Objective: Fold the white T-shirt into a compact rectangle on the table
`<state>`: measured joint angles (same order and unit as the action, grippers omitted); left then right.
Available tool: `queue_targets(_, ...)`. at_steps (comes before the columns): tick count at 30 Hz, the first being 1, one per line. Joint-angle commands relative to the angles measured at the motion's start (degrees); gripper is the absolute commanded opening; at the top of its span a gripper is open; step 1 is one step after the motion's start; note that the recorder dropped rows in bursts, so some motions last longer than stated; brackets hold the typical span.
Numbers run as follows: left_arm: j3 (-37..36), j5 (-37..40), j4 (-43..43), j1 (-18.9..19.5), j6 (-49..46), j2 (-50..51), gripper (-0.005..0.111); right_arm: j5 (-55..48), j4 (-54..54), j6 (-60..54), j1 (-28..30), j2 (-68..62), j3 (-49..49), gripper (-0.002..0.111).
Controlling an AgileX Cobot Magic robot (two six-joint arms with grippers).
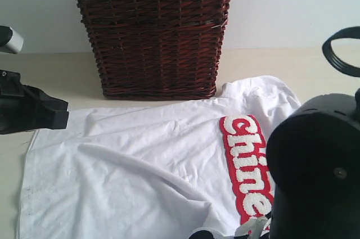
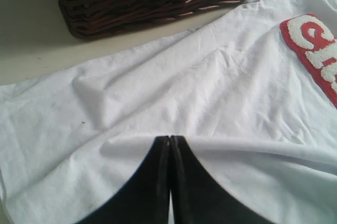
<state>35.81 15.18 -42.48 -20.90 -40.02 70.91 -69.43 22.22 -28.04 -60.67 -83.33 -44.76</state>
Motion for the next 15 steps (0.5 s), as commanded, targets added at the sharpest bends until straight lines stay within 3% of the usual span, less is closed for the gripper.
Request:
queue_targets(1,-0.2,1.0,-0.2,0.2,-0.4,-0.3,0.000,-0.5,1.0,-1.2,0.0,0.6,-0.2,0.000)
queue_targets(4,-0.2,4.2,-0.2,0.2,-1.9,-0.2,0.000,-0.5,2.4,-0.8,0.0,0.6,-0.2,0.007)
queue_targets(7,-0.2,7.9,-0.3,-0.2,-1.9,0.0,0.000,-0.5,0.9,1.4,0.0,0.6,-0.2,0.035)
queue_targets(9,-1.2,8.5,-2.2,-3.2,-3.9,1.3,0.000,-0.5,-6.8,6.1,0.0,0.6,-0.2,0.046)
queue_targets(12,-2.5,8.6,-6.8,-12.4,-10.7,6.1,0.000,-0.5,-32.4,24.3,0.0,0.6,-0.2,0.044)
queue_targets(15,-2.5,8.4,-7.4,-16.6,-10.6,10.0,0.000,5.8,-56.6,50.5,0.0,0.6,-0.2,0.033)
